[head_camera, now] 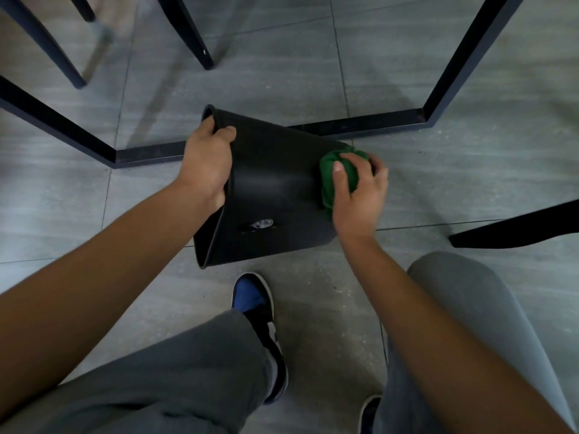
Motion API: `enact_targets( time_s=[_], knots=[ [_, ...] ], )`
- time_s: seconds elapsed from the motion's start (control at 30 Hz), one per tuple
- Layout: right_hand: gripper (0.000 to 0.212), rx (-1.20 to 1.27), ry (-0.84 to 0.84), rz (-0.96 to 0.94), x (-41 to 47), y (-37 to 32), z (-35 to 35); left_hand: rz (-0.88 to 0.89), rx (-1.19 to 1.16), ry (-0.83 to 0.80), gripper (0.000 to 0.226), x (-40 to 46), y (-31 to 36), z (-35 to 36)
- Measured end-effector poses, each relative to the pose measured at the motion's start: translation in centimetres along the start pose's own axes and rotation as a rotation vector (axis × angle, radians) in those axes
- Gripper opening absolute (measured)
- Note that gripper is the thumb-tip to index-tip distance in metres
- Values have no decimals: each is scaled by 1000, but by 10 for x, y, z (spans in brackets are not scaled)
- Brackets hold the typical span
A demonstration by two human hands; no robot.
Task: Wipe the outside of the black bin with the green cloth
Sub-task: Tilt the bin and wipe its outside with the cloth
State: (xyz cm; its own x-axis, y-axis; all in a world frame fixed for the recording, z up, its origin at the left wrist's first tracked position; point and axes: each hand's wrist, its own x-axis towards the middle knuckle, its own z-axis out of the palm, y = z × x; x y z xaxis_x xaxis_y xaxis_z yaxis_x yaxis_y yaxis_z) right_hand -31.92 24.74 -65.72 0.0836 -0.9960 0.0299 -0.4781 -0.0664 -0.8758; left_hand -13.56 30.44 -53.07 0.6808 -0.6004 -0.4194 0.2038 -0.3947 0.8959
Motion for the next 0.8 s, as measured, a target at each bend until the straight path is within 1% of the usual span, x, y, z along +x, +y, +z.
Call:
enact_targets(
  time_s=[0.13, 0.2, 0.27, 0.33, 0.4, 0.5, 0.57, 0.7, 0.8],
  knots=[
    [32, -113, 45, 180, 29, 28, -4, 28, 13, -17, 34, 2, 3, 1],
    [28, -124, 36, 281, 43, 32, -9, 29, 11, -14, 34, 4, 6, 0],
    [26, -96, 43, 333, 54, 34, -17, 16, 12, -6, 32, 6, 8, -2],
    [26, -50, 72, 306, 59, 29, -26, 2, 4, 2, 30, 7, 8, -4],
    [26, -11, 79, 210, 57, 16, -33, -26, 3, 12, 28, 9, 9, -5],
    [25, 52, 9, 32, 47, -10, -40, -86, -9, 5, 20, 10, 14, -4],
    [21, 82, -52, -31, 38, -22, -41, -99, 6, 8, 15, 11, 18, -3],
    [18, 199, -138, 23, 26, -31, -41, -72, 75, -24, 19, 12, 14, -1],
    [17, 234, -168, -12, 19, -36, -42, -59, 122, -25, 25, 13, 10, 0]
  ],
)
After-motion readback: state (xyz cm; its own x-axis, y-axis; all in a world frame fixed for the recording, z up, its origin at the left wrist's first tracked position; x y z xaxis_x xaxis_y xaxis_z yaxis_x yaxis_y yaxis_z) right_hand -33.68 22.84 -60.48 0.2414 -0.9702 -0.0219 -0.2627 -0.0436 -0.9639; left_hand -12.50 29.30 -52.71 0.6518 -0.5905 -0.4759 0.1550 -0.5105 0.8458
